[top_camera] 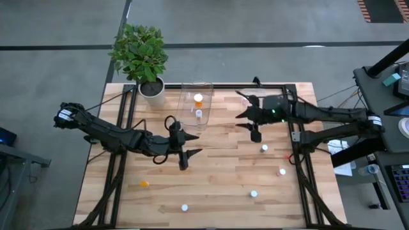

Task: Pick and place medicine bottles into bin by pill shape (circle, oval)
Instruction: Put the orange tablet pill bottle into the right transparent bin

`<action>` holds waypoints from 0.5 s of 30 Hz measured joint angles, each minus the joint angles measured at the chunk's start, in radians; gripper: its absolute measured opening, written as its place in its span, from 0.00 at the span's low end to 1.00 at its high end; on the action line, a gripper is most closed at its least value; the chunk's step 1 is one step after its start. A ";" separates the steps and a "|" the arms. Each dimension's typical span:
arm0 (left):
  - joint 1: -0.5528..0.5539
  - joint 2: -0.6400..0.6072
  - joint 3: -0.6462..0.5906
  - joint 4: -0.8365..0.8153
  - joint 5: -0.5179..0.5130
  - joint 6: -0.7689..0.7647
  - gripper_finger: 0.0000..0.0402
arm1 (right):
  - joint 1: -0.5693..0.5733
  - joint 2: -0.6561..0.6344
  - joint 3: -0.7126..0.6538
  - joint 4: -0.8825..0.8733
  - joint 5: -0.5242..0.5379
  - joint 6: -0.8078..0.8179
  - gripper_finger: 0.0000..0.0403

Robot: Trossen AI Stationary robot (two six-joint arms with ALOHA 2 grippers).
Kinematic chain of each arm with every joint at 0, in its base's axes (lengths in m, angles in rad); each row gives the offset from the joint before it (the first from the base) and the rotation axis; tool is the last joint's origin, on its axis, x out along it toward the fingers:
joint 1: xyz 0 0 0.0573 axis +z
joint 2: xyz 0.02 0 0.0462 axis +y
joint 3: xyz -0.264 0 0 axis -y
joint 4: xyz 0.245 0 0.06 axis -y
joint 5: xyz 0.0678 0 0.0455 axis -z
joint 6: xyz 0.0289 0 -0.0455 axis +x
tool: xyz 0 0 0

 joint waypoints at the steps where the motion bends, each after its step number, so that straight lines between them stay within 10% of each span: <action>1: 0.000 0.000 0.000 -0.012 0.012 -0.031 0.56 | 0.009 -0.014 -0.032 0.049 0.000 0.000 0.35; 15: -0.001 0.018 0.001 -0.170 0.262 -0.638 0.56 | 0.050 -0.069 -0.264 0.479 0.000 -0.092 0.35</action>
